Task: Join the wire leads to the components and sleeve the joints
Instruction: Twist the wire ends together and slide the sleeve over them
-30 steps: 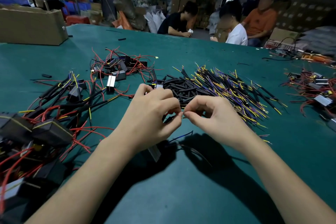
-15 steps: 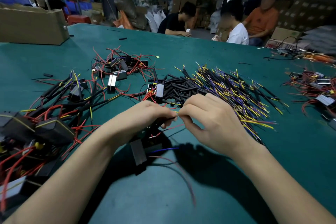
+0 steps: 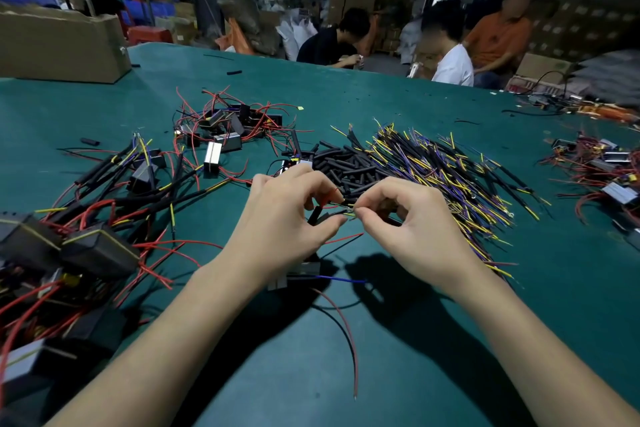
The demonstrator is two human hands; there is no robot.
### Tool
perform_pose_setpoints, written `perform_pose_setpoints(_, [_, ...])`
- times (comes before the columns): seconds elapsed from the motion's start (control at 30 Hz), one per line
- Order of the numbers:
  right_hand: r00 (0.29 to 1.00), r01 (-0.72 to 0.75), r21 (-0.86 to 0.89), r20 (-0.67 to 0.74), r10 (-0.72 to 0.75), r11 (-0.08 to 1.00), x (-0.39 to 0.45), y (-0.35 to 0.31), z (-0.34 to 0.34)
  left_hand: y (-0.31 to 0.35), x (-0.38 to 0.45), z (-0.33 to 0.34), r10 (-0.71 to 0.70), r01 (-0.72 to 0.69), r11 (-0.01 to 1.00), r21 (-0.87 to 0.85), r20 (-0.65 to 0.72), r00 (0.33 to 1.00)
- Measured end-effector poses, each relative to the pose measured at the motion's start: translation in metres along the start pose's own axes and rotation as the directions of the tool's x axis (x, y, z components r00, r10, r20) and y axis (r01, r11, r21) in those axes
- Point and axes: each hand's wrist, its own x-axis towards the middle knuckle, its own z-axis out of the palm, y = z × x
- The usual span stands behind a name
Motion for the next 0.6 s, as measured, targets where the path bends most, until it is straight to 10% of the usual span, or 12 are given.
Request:
perform_pose_setpoints(0.33, [0.993, 0.116, -0.138, 0.011, -0.115, 0.984, -0.0004, 0.0039, -0.0008, 0.0005, -0.0002, 0.0055, -0.082, 0.092, 0.988, -0.124, 0.083, 0.993])
perform_pose_setpoints(0.5, [0.916, 0.363, -0.53, 0.051, -0.399, 0.766, -0.0001, -0.0032, 0.0003, 0.0002, 0.0022, -0.0018, -0.249, 0.425, 0.818, -0.388, 0.428, 0.869])
perform_pose_setpoints(0.6, [0.945, 0.3, -0.432, 0.009, -0.328, 0.851, -0.0014, -0.0034, -0.0004, 0.0001, 0.0021, -0.0016, -0.229, 0.365, 0.861, -0.355, 0.371, 0.9])
